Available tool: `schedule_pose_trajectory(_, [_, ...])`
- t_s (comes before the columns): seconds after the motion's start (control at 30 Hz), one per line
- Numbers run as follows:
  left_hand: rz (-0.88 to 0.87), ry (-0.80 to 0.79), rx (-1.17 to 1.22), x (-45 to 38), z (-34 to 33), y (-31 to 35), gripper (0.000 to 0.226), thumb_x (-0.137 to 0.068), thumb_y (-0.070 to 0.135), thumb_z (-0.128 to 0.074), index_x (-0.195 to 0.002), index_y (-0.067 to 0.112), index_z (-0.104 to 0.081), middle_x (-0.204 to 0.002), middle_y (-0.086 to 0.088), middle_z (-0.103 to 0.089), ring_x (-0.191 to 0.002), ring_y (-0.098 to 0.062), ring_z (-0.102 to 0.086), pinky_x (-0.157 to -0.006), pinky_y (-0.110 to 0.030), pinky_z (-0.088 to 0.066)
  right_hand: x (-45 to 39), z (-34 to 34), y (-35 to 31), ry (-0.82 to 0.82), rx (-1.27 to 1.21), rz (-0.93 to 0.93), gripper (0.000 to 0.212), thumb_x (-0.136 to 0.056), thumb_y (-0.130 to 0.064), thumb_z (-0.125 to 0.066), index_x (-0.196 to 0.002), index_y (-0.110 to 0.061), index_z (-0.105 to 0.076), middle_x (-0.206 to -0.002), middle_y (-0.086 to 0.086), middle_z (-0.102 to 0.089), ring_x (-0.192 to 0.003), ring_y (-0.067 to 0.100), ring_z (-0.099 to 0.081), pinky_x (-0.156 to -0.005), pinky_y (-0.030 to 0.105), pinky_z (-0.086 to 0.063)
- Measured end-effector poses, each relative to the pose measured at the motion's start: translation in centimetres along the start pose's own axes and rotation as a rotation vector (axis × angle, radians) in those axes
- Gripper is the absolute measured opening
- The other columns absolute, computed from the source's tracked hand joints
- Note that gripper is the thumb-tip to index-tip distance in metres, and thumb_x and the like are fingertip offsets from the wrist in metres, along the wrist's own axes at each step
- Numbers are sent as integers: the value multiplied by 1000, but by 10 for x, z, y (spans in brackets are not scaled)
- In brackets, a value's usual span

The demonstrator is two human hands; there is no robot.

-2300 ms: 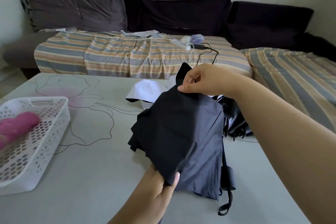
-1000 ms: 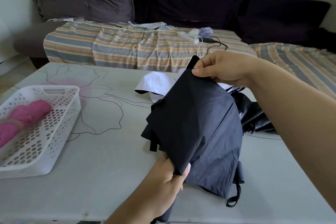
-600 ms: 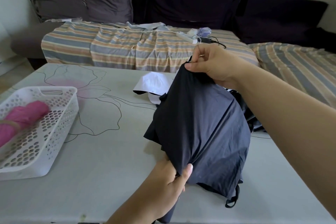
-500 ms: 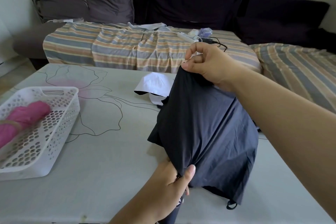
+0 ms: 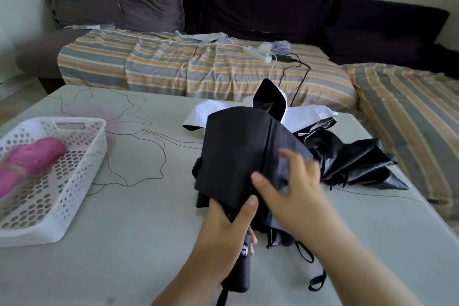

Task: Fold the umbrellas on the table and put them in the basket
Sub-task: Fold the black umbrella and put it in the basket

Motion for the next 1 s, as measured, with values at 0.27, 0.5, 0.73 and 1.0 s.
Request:
schedule_pose_trajectory(0.27, [-94,-252,-171,17,-33,2,56,-70,10,-77,-115,30,-51,-83,14,-73,-67,0,-66,-57,-13,-46,-4,-30,32,-145,-786,-231,81,-67,-47,-79,-135,-47,-35,-119,-16,-62,-106,11,-63,-90,36,-55])
schedule_pose_trajectory(0.5, [-229,-213,-619,5,-30,-16,71,-63,41,-73,-119,61,-34,-125,19,-52,-115,3,-51,-88,-10,-43,-12,-33,55,-18,-1019,-341,72,-70,-4,-80,-128,-30,-46,-107,0,-69,-91,22,-70,-73,39,-60])
schedule_pose_trajectory(0.73, [-264,-77,-725,5,-19,-2,82,-70,46,-75,-135,52,-25,-110,29,-62,-93,15,-55,-70,-1,-40,-21,-42,61,-99,-1200,-420,57,-73,-7,-79,-123,-17,-54,-103,6,-73,-88,24,-72,-66,34,-58])
schedule_pose_trajectory(1.0, [230,362,-273,-7,37,-30,58,-96,49,-39,-146,20,-29,-110,1,-57,-89,-22,-65,-90,-37,-48,-22,-17,67,73,-1140,-331,53,-74,1,-76,-114,-24,-51,-100,1,-68,-84,21,-70,-66,36,-58])
Point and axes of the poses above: each hand's wrist, its own x-axis away from the middle knuckle, its own z-axis out of the back of the hand, y = z × x, the point moved 9 cm from there along -x, towards the middle knuckle
